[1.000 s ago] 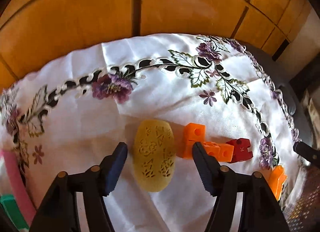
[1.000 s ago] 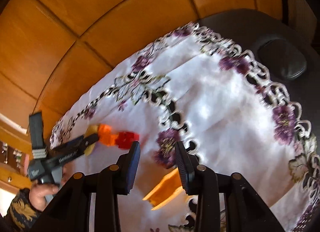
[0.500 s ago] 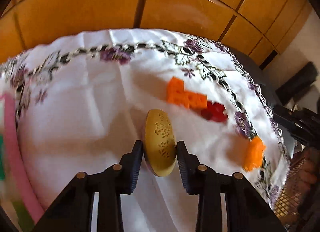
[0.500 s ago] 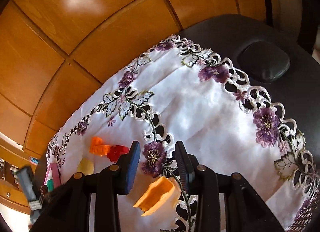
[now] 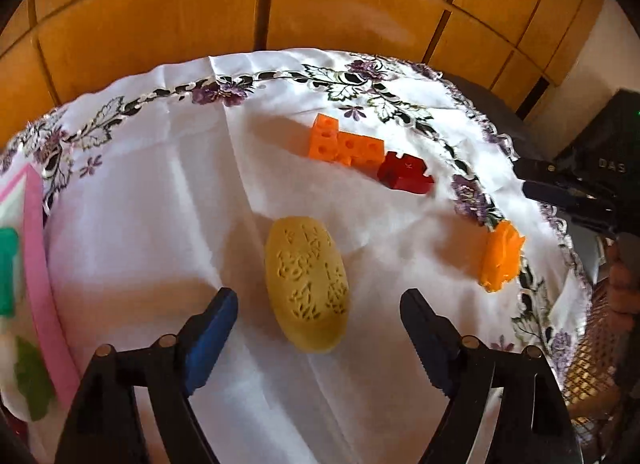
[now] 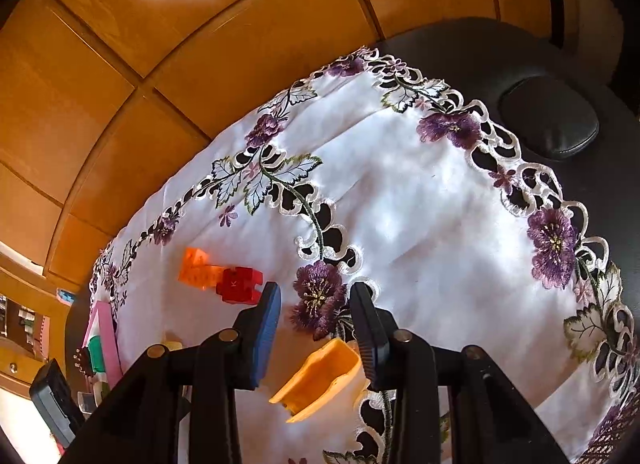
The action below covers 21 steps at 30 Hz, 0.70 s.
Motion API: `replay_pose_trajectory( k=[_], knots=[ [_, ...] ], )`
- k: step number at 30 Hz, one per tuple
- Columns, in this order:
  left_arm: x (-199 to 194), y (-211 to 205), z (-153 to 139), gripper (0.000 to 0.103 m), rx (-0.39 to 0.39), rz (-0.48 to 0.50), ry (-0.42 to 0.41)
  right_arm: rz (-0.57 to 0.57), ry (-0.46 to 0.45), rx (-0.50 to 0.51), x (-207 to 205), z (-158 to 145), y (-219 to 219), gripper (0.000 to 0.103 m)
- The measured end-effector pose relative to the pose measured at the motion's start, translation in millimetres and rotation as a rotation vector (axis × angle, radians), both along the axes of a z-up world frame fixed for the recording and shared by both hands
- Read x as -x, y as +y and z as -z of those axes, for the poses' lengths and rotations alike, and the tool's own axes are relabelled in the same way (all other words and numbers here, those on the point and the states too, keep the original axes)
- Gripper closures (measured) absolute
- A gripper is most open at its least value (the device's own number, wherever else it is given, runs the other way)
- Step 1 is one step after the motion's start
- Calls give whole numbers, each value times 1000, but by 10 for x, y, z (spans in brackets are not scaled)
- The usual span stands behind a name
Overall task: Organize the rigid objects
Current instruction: 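Reach the left tool to the yellow oval sponge and grasp it, then grasp the orange plastic piece with the right tool while the left tool holds the sponge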
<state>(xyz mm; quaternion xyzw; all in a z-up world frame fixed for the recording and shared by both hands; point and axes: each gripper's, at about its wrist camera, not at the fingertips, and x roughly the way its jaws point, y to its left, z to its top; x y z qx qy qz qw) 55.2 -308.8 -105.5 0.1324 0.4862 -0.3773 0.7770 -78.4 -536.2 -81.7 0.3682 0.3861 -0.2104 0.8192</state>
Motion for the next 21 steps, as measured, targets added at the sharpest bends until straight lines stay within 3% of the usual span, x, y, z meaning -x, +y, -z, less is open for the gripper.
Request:
replay_pose_trajectory(
  k=[3, 4, 6, 12, 21],
  knots=[
    [-95, -43, 38, 26, -8, -31, 18, -11, 14, 4, -23, 11, 14, 67],
    [-118, -47, 57, 33, -4, -39, 27, -16, 26, 5, -40, 25, 22, 67],
    [-115, -49, 74, 60, -24, -60, -10, -28, 49, 2, -71, 54, 33, 67],
    [72, 77, 56, 60, -18, -51, -40, -97, 162, -31, -215, 234, 115, 67],
    [417, 318, 88, 60, 24, -18, -107, -100, 255, -33, -146, 224, 279, 66]
  ],
)
